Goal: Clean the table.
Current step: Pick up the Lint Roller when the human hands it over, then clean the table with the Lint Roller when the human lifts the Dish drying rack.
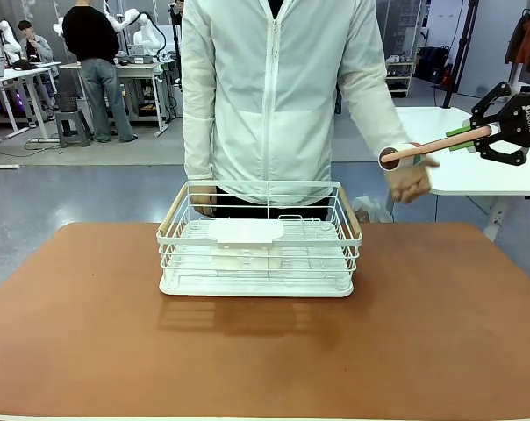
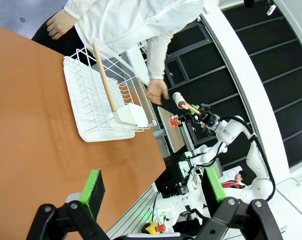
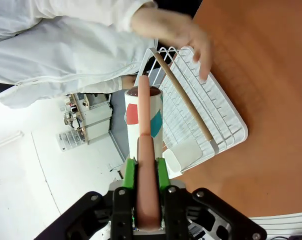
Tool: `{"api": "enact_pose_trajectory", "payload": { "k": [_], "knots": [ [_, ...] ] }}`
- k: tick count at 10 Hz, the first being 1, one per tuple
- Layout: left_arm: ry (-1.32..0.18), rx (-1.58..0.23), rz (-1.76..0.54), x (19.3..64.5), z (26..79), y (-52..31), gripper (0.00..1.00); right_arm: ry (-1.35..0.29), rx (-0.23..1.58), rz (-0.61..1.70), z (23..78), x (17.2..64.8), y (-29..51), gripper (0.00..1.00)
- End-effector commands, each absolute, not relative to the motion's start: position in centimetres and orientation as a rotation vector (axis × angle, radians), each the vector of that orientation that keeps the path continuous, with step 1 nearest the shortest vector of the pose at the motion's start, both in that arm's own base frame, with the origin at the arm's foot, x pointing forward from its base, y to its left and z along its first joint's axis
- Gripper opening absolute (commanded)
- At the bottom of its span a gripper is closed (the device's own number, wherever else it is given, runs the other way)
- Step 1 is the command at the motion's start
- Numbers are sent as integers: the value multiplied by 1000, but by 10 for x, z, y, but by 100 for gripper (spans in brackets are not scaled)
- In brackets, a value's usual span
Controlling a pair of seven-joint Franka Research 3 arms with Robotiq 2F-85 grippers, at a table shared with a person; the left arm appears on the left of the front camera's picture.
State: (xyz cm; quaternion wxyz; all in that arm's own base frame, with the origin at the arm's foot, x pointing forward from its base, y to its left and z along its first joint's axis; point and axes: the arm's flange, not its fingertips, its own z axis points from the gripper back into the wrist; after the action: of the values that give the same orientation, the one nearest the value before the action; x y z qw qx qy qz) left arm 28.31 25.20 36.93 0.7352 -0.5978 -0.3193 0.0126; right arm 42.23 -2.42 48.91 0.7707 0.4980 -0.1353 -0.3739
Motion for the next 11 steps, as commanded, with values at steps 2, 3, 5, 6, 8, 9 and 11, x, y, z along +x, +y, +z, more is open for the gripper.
{"api": "enact_pose_trajectory", "payload": {
  "k": [2,3,5,6,8,9,11],
  "knots": [
    [-720,-1327,18,281,369,254,100,-293,1080,-809,490,422,-23,0],
    [-720,-1327,18,281,369,254,100,-293,1080,-809,490,422,-23,0],
    [-720,-1327,18,281,369,254,100,-293,1080,-809,490,422,-23,0],
    [-720,-1327,18,281,369,254,100,-293,1080,-809,490,422,-23,0],
    [-720,-1327,18,281,369,254,100,-293,1080,-809,490,422,-23,0],
    [-720,-1327,18,281,369,254,100,-293,1080,-809,490,422,-23,0],
    [-720,-1327,18,281,369,254,100,-293,1080,-809,490,422,-23,0]
  ]
}}
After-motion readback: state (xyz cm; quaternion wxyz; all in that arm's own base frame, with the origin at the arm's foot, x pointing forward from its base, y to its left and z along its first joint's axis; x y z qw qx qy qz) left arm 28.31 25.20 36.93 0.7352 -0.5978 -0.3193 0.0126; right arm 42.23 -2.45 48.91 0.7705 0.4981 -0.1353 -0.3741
